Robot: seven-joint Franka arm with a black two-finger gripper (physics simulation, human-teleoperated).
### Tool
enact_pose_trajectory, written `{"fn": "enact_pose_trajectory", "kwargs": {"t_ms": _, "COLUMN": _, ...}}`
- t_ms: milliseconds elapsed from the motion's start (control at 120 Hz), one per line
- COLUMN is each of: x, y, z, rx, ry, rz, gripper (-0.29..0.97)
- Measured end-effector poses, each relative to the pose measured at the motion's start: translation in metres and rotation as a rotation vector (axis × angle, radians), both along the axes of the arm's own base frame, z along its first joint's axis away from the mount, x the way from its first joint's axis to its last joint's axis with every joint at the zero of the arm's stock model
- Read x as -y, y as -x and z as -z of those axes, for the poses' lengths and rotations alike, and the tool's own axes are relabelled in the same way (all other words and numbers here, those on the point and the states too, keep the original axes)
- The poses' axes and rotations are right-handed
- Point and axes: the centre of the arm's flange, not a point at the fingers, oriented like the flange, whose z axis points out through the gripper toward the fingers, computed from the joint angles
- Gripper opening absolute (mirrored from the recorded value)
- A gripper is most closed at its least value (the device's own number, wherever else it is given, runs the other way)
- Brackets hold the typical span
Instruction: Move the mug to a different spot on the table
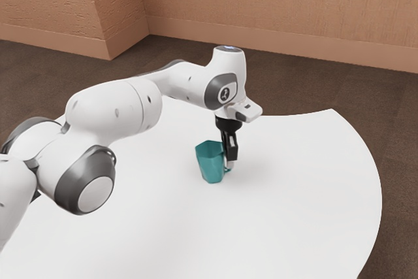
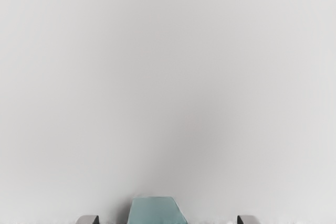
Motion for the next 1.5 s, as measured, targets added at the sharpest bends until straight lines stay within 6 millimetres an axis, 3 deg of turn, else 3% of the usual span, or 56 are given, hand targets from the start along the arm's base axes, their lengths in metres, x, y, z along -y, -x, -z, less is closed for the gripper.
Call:
{"fn": "enact_pose_trajectory", "kwargs": {"t_ms": 350, "x": 0.008, "y": 0.005, "z": -0.003, "rx": -0.019, "ry": -0.036, "rz": 0.075, "gripper": 0.16}}
{"fn": "enact_pose_trajectory", "kwargs": {"t_ms": 650, "x": -0.002, "y": 0.017, "z": -0.038, "rx": -0.021, "ry": -0.058, "rz": 0.093, "gripper": 0.03}}
{"fn": "enact_pose_trajectory", "kwargs": {"t_ms": 817, "x": -0.021, "y": 0.031, "z": -0.053, "rx": -0.042, "ry": -0.153, "rz": 0.088, "gripper": -0.02}}
{"fn": "enact_pose_trajectory", "kwargs": {"t_ms": 925, "x": -0.041, "y": 0.044, "z": -0.040, "rx": -0.105, "ry": -0.205, "rz": 0.069, "gripper": -0.04}}
{"fn": "enact_pose_trajectory", "kwargs": {"t_ms": 1142, "x": -0.056, "y": 0.075, "z": -0.016, "rx": -0.208, "ry": -0.250, "rz": 0.045, "gripper": -0.06}}
{"fn": "enact_pose_trajectory", "kwargs": {"t_ms": 1433, "x": -0.067, "y": 0.091, "z": 0.022, "rx": -0.292, "ry": -0.245, "rz": 0.010, "gripper": -0.04}}
{"fn": "enact_pose_trajectory", "kwargs": {"t_ms": 1500, "x": -0.068, "y": 0.092, "z": 0.026, "rx": -0.300, "ry": -0.243, "rz": 0.005, "gripper": 0.06}}
